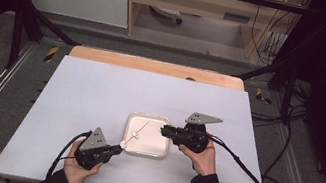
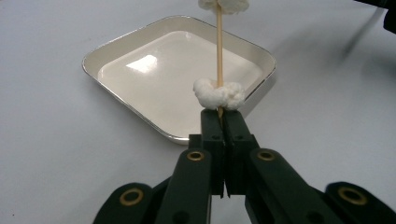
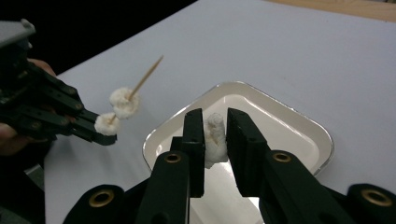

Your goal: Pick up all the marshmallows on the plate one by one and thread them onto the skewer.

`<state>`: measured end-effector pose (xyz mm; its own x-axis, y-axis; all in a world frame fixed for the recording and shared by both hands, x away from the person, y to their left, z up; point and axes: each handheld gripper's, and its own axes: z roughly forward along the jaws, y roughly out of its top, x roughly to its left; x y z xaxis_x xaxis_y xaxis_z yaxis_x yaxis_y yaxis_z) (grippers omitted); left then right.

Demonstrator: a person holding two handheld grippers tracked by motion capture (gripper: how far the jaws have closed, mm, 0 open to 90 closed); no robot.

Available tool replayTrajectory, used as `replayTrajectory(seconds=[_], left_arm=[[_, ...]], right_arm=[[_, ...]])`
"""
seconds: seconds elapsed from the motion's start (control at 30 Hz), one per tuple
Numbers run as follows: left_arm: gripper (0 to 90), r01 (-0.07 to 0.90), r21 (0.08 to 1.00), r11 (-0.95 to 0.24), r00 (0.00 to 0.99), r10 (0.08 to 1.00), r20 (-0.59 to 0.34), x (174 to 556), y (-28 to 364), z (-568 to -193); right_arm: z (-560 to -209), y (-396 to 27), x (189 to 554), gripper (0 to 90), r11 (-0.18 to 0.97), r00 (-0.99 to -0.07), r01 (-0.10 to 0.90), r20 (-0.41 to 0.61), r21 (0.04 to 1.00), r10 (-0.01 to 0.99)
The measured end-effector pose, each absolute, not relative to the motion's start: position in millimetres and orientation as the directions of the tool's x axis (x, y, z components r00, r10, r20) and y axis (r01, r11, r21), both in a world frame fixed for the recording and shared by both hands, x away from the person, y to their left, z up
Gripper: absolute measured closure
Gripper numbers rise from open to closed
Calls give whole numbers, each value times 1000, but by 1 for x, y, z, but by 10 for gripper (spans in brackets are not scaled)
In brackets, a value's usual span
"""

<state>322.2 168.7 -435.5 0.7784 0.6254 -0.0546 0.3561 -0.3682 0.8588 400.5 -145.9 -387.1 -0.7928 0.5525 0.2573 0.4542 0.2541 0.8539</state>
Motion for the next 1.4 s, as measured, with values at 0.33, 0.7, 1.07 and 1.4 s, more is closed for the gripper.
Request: replayTrajectory(seconds=[0.33,0.7,1.07,1.4], left_arm=[[887,334,868,-368,792,609,-47,320,168,-434],[886,311,879,-362,801,598,-37,318,167,-433],[886,297,882,-366,806,591,-26,316,167,-432],[886,287,886,-363,809,587,-22,315,166,-431]], right_arm=[[-367,-152,402,774,138,-796,462,341,876,500],[-357,-146,406,771,59,-806,481,415,875,421],[-362,-137,410,768,52,-804,515,460,856,377],[-366,-133,411,769,56,-801,528,475,847,365]])
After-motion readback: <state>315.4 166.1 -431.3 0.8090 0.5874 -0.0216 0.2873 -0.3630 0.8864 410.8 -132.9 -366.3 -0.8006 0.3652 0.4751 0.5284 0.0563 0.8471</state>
